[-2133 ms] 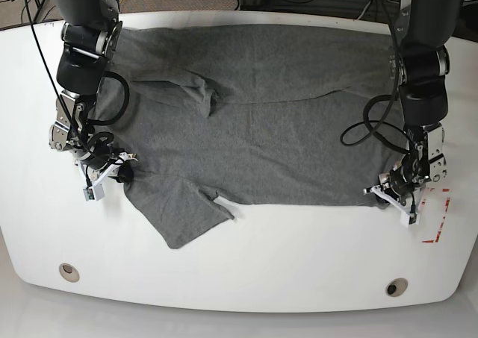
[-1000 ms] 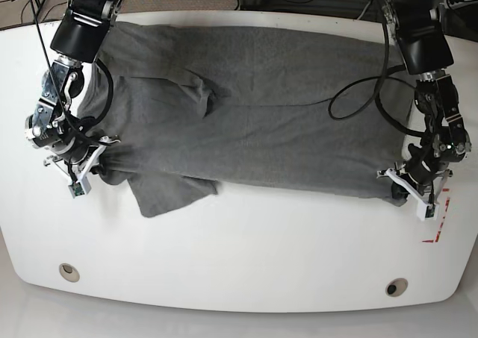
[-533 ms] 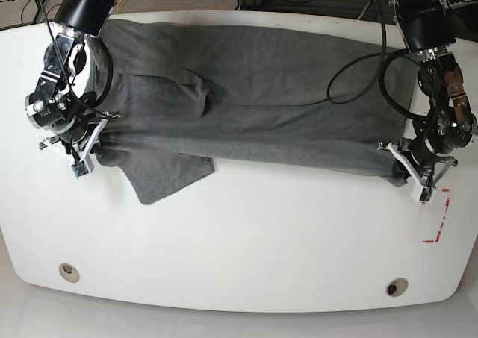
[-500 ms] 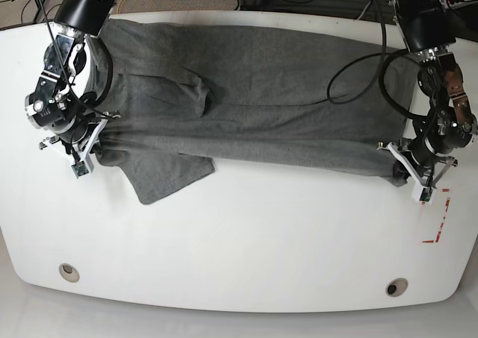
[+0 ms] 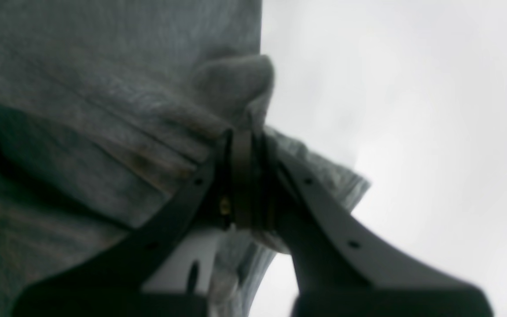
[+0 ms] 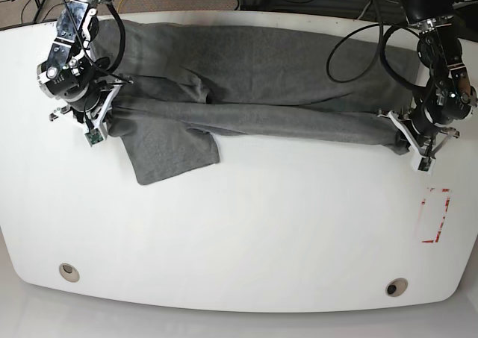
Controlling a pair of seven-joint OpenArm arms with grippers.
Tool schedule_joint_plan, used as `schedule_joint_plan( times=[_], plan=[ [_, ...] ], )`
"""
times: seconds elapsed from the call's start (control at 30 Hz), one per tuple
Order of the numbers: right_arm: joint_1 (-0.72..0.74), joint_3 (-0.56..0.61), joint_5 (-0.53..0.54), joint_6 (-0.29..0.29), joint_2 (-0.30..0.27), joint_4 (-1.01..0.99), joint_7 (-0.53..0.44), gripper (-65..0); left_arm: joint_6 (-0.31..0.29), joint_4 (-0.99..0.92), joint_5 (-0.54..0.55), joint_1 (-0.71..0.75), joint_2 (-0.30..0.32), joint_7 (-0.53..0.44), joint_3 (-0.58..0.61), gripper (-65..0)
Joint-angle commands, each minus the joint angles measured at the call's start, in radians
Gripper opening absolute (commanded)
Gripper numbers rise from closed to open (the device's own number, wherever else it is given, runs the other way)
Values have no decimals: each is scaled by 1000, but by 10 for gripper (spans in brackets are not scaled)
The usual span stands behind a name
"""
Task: Fold the T-shirt properly
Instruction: 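Lift the pinched edge and fold it over the shirt toward the collar, then open the left gripper and move the right gripper onto the sleeve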
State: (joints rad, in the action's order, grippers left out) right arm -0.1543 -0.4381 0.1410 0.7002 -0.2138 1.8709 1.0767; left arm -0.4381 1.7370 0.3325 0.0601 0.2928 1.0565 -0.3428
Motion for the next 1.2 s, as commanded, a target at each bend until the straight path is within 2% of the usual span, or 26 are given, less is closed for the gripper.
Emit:
schedule_joint_plan(
  times=[0.0,0.13,0.3,0.37,0.53,0.63,0.77,0.93,1.0,1.1,1.17],
  plan=[
    [2,-5,-1,-2,1,20,-16,-648,2,17,0,4,33,-17,0,-639],
    [-21,-5,-1,-2,4,17,-16,-640,2,7,0,25,49,-17,14,-637],
    [-38,-5,-1,-2,6,8,-16,-553,2,-32,0,34,75,-15,26,-637],
    [-44,-5,-1,-2,6,-4,-16,-544,2,-48,1,37,81,-15,27,-637],
    [-49,-29,-1,-2,6,-20,-16,-650,2,-67,1,40,98,-15,27,-637],
    [-52,-35,-1,-2,6,-23,-16,-634,2,-68,-2,42,99,-15,27,-617],
    [-54,-38,-1,-2,7,-20,-16,-499,2,-68,-2,43,99,-15,29,-481],
    [-70,-38,6,-2,7,23,-16,-293,2,-61,-2,57,99,-15,29,-246],
    [-77,-38,7,-2,11,68,-16,-241,2,-55,-2,62,99,-15,29,-203],
    [-77,-38,6,-2,40,121,-16,-190,2,-27,-2,63,99,-15,29,-199],
    [-70,-38,6,-2,52,138,-16,-181,2,2,-2,65,99,-15,29,-199]
  ],
)
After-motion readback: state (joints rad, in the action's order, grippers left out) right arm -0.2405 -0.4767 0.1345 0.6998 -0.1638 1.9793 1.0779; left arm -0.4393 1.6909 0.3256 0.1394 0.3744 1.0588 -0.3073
